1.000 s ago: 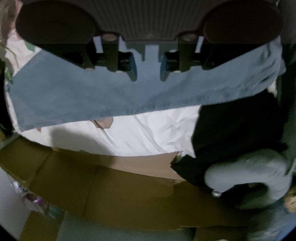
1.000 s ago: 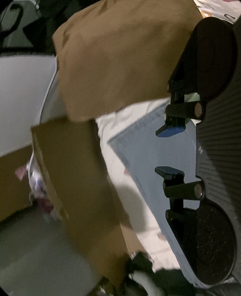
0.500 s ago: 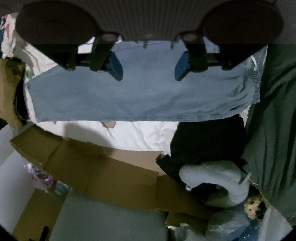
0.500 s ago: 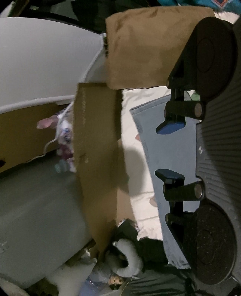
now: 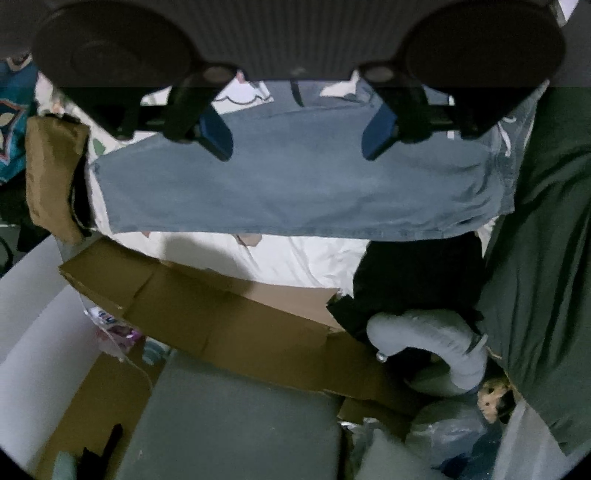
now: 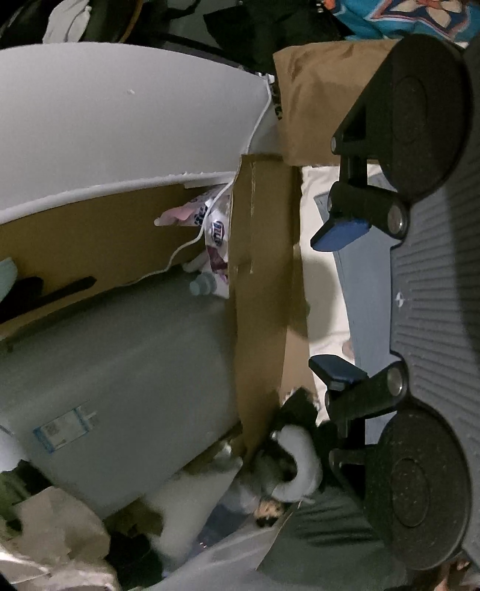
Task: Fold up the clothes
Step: 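Open both grippers and lift them away from the spread pants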
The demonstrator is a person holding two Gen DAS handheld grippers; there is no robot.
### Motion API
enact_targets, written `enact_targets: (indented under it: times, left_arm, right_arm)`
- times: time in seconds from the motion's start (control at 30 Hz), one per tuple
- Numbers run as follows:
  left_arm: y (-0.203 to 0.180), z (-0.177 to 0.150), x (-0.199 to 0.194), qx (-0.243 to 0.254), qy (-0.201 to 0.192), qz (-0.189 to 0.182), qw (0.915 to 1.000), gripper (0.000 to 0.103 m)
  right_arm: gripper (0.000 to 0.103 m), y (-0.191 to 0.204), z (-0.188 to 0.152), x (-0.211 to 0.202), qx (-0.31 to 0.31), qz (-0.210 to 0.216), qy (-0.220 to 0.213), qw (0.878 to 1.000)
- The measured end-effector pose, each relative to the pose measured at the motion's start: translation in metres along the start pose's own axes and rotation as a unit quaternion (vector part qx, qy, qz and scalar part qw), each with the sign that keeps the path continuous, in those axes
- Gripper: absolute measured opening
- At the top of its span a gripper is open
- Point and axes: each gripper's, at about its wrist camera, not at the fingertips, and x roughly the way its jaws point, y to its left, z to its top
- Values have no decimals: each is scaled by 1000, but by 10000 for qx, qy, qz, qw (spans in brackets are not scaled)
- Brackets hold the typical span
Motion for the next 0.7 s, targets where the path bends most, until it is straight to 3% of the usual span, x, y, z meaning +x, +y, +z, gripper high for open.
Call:
enact_targets:
  times: [0.4, 0.7]
  left_arm:
    - [12, -13, -28, -196, 146, 338, 9991, 82]
    - [15, -42, -8, -233, 244, 319, 9989, 82]
  right_arm:
    - [75, 30, -15, -36, -100, 462, -147, 9988]
    - [77, 18, -57, 1, -280, 601, 134, 9977]
